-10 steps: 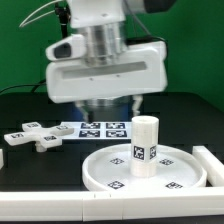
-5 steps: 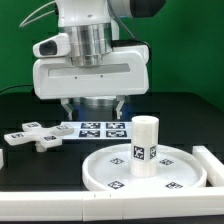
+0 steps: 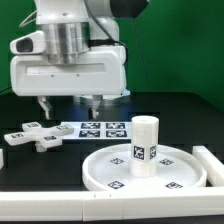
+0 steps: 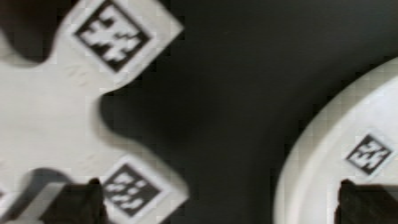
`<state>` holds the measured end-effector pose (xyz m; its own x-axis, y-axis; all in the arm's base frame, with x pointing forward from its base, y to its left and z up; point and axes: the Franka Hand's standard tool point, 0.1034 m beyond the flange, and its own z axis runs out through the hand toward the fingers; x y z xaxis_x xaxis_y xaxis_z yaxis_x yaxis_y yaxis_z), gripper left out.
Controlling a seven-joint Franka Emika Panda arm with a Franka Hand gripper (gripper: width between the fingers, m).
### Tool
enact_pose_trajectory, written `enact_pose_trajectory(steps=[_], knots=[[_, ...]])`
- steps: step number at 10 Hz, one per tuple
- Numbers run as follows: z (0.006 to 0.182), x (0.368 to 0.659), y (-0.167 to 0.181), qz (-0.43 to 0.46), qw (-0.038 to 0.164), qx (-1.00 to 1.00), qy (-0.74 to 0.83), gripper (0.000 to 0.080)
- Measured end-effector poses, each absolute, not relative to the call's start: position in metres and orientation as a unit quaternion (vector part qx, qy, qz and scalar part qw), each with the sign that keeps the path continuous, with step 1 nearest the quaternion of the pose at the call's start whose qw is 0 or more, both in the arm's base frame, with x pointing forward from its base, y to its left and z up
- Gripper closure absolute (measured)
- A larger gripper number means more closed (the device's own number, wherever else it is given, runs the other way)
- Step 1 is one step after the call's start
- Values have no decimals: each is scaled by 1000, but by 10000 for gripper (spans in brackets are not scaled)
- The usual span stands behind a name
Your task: Assemble round table
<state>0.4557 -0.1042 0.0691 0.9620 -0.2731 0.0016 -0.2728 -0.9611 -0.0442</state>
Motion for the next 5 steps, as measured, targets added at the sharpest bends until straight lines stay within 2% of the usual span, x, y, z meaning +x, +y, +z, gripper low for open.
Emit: enact_pose_trajectory(steps=[5], knots=[[67,454,-107,-1,21,-992,124,151]])
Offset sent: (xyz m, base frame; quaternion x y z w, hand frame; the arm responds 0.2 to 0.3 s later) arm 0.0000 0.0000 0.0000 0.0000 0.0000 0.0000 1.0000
